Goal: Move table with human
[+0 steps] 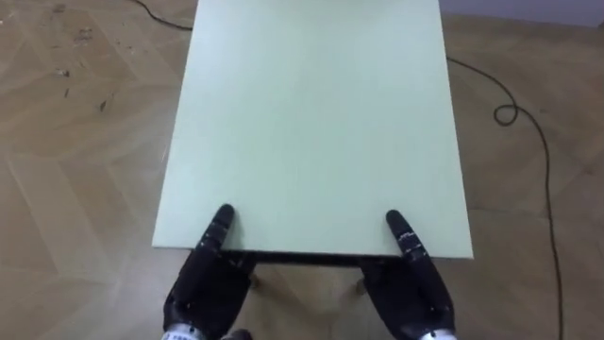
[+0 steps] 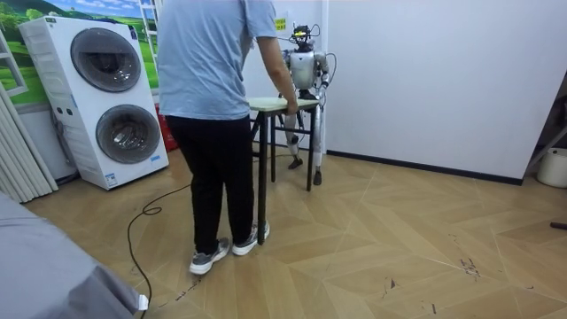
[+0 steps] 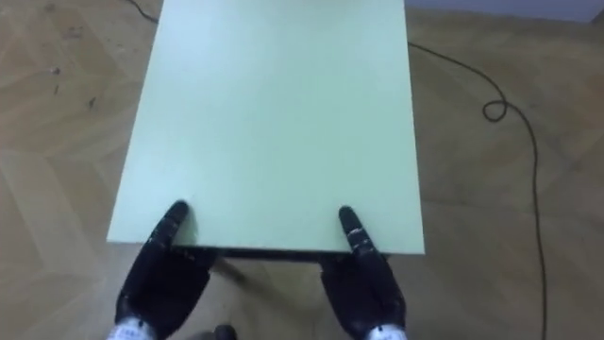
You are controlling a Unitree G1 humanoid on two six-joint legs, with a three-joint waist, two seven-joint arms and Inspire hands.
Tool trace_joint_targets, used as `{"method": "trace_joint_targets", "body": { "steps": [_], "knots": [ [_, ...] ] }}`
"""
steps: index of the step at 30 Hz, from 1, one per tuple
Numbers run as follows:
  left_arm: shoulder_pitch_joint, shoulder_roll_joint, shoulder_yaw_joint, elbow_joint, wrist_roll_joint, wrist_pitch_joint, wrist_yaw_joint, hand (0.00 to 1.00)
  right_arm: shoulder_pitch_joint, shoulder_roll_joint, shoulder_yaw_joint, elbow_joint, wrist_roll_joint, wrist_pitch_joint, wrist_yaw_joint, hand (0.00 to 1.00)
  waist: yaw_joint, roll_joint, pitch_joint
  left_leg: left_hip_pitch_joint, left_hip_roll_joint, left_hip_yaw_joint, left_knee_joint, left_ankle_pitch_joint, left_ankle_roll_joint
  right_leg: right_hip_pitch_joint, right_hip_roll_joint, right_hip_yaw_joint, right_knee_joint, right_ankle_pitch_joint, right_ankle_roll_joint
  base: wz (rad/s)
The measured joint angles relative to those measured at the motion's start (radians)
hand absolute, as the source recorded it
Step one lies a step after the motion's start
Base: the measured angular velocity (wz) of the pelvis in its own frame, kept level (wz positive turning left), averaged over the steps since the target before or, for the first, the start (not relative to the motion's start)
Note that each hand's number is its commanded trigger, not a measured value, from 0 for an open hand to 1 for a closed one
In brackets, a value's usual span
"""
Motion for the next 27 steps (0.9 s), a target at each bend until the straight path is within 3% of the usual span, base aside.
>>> {"method": "trace_joint_targets", "body": {
  "steps": [3, 5, 6, 8, 9, 10, 11, 12, 13, 15, 17, 18, 19, 20, 21, 22, 23, 24, 25, 26, 27],
  "knots": [
    [0.012, 0.006, -0.008, 0.013, 0.0, 0.0, -0.014, 1.0, 0.016, 0.003, -0.004, 0.002, -0.008, 0.01, 0.001, 1.0, 0.002, 0.001, -0.0001, 0.024, 0.005, -0.01, -0.083, 0.063, -0.008, -0.003, 0.021, -0.015, -0.015, 0.019, -0.026, 0.1],
    [0.027, 0.009, -0.02, 0.019, 0.0, -0.003, -0.023, 1.0, 0.043, 0.002, 0.0, 0.002, -0.007, 0.005, 0.007, 1.0, 0.025, 0.013, -0.0037, 0.052, 0.021, -0.02, -0.147, 0.123, -0.017, -0.002, 0.052, -0.018, -0.025, 0.037, -0.046, -0.08],
    [0.025, 0.017, -0.028, 0.019, 0.0, -0.006, -0.022, 1.0, 0.047, 0.002, 0.004, 0.002, -0.004, -0.003, 0.007, 1.0, 0.042, 0.022, -0.001, 0.076, 0.035, -0.021, -0.205, 0.17, -0.026, -0.002, 0.072, -0.028, -0.037, 0.052, -0.063, -0.14],
    [0.022, 0.014, -0.042, 0.023, 0.001, -0.023, -0.021, 1.0, 0.048, 0.002, 0.006, 0.003, -0.004, -0.013, 0.01, 1.0, 0.05, 0.042, -0.0039, 0.107, 0.048, -0.026, -0.297, 0.245, -0.041, -0.009, 0.102, -0.048, -0.057, 0.069, -0.088, -0.03],
    [0.021, 0.012, -0.047, 0.029, 0.001, -0.032, -0.021, 1.0, 0.048, 0.004, 0.005, 0.006, -0.004, -0.016, 0.011, 1.0, 0.048, 0.043, -0.0055, 0.106, 0.043, -0.023, -0.282, 0.238, -0.033, -0.017, 0.095, -0.064, -0.053, 0.072, -0.101, -0.1],
    [0.024, 0.009, -0.055, 0.036, -0.005, -0.048, -0.021, 1.0, 0.045, 0.003, 0.005, 0.007, -0.01, -0.016, 0.01, 1.0, 0.051, 0.037, -0.0032, 0.097, 0.031, -0.012, -0.178, 0.154, -0.018, -0.031, 0.072, -0.089, -0.043, 0.075, -0.116, -0.34],
    [0.039, 0.006, -0.055, 0.036, -0.022, -0.054, -0.022, 1.0, 0.044, 0.001, 0.005, 0.007, -0.018, -0.016, 0.01, 1.0, 0.056, 0.042, -0.0034, 0.094, 0.024, -0.005, -0.035, 0.035, -0.008, -0.031, 0.042, -0.121, -0.043, 0.085, -0.118, -0.59],
    [0.06, 0.004, -0.054, 0.036, -0.036, -0.059, -0.029, 1.0, 0.039, -0.001, 0.005, 0.009, -0.035, -0.015, 0.01, 1.0, 0.059, 0.057, -0.0033, 0.095, 0.025, -0.007, 0.105, -0.064, -0.002, -0.029, 0.029, -0.157, -0.043, 0.097, -0.118, -0.53],
    [0.07, 0.0, -0.054, 0.036, -0.04, -0.059, -0.033, 1.0, 0.038, -0.005, 0.005, 0.01, -0.043, -0.015, 0.01, 1.0, 0.058, 0.067, -0.0018, 0.096, 0.025, -0.013, 0.165, -0.101, -0.003, -0.028, 0.025, -0.175, -0.043, 0.104, -0.117, -0.46],
    [0.121, -0.02, -0.055, 0.029, -0.041, -0.055, -0.04, 1.0, 0.051, -0.02, 0.006, 0.009, -0.067, -0.007, 0.012, 1.0, 0.036, 0.111, -0.0002, 0.132, 0.026, -0.033, 0.383, -0.208, 0.001, -0.006, 0.02, -0.255, -0.042, 0.114, -0.115, -0.19],
    [0.152, -0.018, -0.052, 0.014, -0.04, -0.041, -0.04, 1.0, 0.066, -0.021, 0.002, 0.008, -0.081, -0.002, 0.013, 1.0, 0.02, 0.127, 0.0027, 0.204, 0.034, -0.03, 0.484, -0.239, 0.008, 0.007, 0.012, -0.309, -0.03, 0.114, -0.115, 0.0],
    [0.156, -0.019, -0.052, 0.014, -0.04, -0.04, -0.04, 1.0, 0.069, -0.021, 0.002, 0.007, -0.082, -0.002, 0.014, 1.0, 0.019, 0.131, 0.0028, 0.232, 0.036, -0.027, 0.502, -0.237, 0.008, 0.008, 0.01, -0.322, -0.026, 0.114, -0.115, -0.06],
    [0.16, -0.02, -0.052, 0.013, -0.039, -0.038, -0.041, 1.0, 0.072, -0.021, 0.001, 0.007, -0.082, -0.002, 0.014, 1.0, 0.016, 0.144, 0.0013, 0.311, 0.052, -0.021, 0.507, -0.238, 0.006, 0.006, 0.001, -0.374, -0.007, 0.114, -0.115, 0.11],
    [0.154, -0.02, -0.047, 0.01, -0.029, -0.038, -0.043, 1.0, 0.071, -0.025, -0.001, 0.007, -0.084, -0.004, 0.017, 1.0, 0.01, 0.149, 0.0128, 0.341, 0.047, -0.02, 0.436, -0.274, -0.013, -0.014, -0.012, -0.377, 0.046, 0.105, -0.116, 0.41],
    [0.152, -0.018, -0.043, 0.01, -0.018, -0.037, -0.043, 1.0, 0.081, -0.015, 0.0, 0.008, -0.088, -0.004, 0.016, 1.0, -0.009, 0.132, 0.014, 0.338, 0.015, -0.031, 0.382, -0.278, -0.014, -0.074, 0.009, -0.3, 0.081, 0.089, -0.161, 0.53],
    [0.15, -0.013, -0.047, 0.009, -0.016, -0.037, -0.044, 1.0, 0.085, -0.014, 0.002, 0.008, -0.087, -0.004, 0.019, 1.0, -0.01, 0.127, 0.0089, 0.332, 0.009, -0.038, 0.354, -0.278, -0.014, -0.101, 0.048, -0.249, 0.072, 0.09, -0.172, 0.41],
    [0.146, -0.001, -0.043, -0.002, -0.017, -0.037, -0.045, 1.0, 0.085, -0.013, 0.007, 0.003, -0.082, -0.005, 0.026, 1.0, -0.012, 0.103, -0.0063, 0.317, -0.014, -0.062, 0.296, -0.282, -0.02, -0.148, 0.124, -0.171, 0.014, 0.121, -0.214, 0.39],
    [0.135, -0.007, -0.041, -0.007, -0.02, -0.03, -0.047, 1.0, 0.085, -0.021, 0.004, -0.021, -0.078, -0.014, 0.027, 1.0, -0.027, 0.11, -0.0016, 0.3, -0.03, -0.079, 0.326, -0.309, -0.056, -0.166, 0.142, -0.18, -0.024, 0.163, -0.233, 0.26],
    [0.129, -0.029, -0.043, -0.004, -0.016, -0.022, -0.045, 1.0, 0.082, -0.032, -0.004, -0.031, -0.075, -0.02, 0.027, 1.0, -0.024, 0.143, 0.0061, 0.304, -0.006, -0.078, 0.38, -0.317, -0.058, -0.167, 0.15, -0.204, -0.018, 0.162, -0.241, 0.0],
    [0.13, -0.043, -0.043, -0.004, -0.019, -0.014, -0.042, 1.0, 0.064, -0.042, -0.002, -0.03, -0.078, -0.025, 0.024, 1.0, -0.023, 0.178, 0.0046, 0.334, 0.01, -0.083, 0.427, -0.321, -0.057, -0.173, 0.159, -0.248, -0.005, 0.164, -0.253, -0.22],
    [0.126, -0.037, -0.043, -0.009, -0.024, -0.012, -0.043, 1.0, 0.049, -0.04, 0.001, -0.028, -0.078, -0.03, 0.021, 1.0, -0.032, 0.182, 0.0054, 0.376, 0.001, -0.095, 0.389, -0.321, -0.058, -0.187, 0.156, -0.273, -0.007, 0.173, -0.263, -0.07]
  ]
}}
